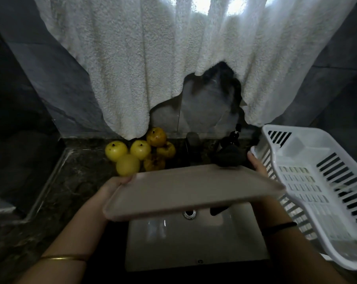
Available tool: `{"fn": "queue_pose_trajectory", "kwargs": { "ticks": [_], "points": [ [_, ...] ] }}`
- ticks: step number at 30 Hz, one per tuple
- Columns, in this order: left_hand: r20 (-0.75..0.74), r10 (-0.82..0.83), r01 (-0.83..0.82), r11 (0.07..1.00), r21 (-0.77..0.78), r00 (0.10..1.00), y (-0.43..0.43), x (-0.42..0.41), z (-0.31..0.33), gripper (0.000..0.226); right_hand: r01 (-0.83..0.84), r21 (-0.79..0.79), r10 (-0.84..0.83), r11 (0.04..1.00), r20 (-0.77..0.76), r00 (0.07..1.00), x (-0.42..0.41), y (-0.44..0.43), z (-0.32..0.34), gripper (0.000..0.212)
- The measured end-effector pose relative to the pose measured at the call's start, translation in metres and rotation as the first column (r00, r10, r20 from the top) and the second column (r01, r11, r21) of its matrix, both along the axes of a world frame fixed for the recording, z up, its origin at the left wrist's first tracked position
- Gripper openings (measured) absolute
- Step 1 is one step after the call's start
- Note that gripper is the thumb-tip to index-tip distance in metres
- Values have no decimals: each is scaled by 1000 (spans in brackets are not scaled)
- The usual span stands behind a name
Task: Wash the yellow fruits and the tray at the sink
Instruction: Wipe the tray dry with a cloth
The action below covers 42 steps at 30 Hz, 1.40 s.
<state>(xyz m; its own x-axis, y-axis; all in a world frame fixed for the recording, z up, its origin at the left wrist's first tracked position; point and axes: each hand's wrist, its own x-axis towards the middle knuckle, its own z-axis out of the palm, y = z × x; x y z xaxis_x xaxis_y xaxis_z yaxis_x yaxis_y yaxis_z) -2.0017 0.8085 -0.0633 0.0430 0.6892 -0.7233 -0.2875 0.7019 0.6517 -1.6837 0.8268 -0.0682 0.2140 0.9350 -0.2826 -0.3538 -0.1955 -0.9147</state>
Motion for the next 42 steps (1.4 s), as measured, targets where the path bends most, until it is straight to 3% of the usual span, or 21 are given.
{"fn": "queue_pose_trajectory", "kwargs": {
  "ticks": [2, 3, 6, 8, 10, 15, 20, 22, 25, 26, 28, 30, 33, 36, 42],
  "points": [
    [-13, 41, -40, 998, 43, 999, 5, -5, -6, 37, -115, -156, 93, 981, -139, 986, 4, -3, 5, 42],
    [-2, 49, -49, 997, 62, 999, 7, -7, -8, 38, -202, -152, 184, 967, -126, 975, 7, -2, 7, 33],
    [22, 46, -48, 996, 72, 999, 9, -9, -9, 43, -275, -204, 305, 940, 133, 943, 12, -1, 5, 24],
    [62, 50, -53, 997, 53, 997, 9, -8, -9, 48, -270, -242, 322, 932, 209, 923, 13, -1, 1, 19],
    [73, 50, -54, 997, 57, 996, 9, -6, -10, 54, -189, -253, 262, 949, 295, 919, 13, 1, -2, 17],
    [85, 21, -28, 996, 80, 996, 5, -4, -12, 55, -13, -224, 122, 974, 478, 870, 14, 8, -17, 41],
    [9, -11, 10, 997, 81, 1000, -1, 1, -13, 54, 132, -58, -66, 990, 634, 771, 5, 9, -14, 18],
    [-25, -1, 3, 996, 93, 1000, -2, 6, -11, 55, 224, 41, -167, 974, 798, 580, -5, 8, -9, 12],
    [-90, 36, -27, 995, 94, 995, -2, 10, -6, 58, 238, 162, -172, 958, 985, 24, -21, 7, 0, 25],
    [-114, 56, -44, 994, 101, 992, 0, 9, -7, 57, 187, 144, -133, 972, 989, -71, -26, 7, 3, 26],
    [-150, 94, -75, 989, 126, 984, 0, 10, -7, 52, 62, 91, -80, 994, 985, -151, -37, 6, 0, 21],
    [-162, 119, -92, 982, 163, 980, 0, 11, -6, 52, -28, 143, -146, 989, 977, -158, -46, 5, -9, 16],
    [-162, 114, -81, 977, 199, 980, -3, 13, -2, 61, -86, 132, -139, 987, 987, -76, -64, 7, -14, 20],
    [-181, 107, -67, 975, 214, 978, -4, 11, 3, 52, -184, 135, -148, 974, 987, -55, -85, 7, -10, 27],
    [-180, 74, -33, 974, 223, 981, -1, 38, 15, 61, -517, 116, -148, 848, 989, -22, -151, -1, 12, 50]
  ]
}}
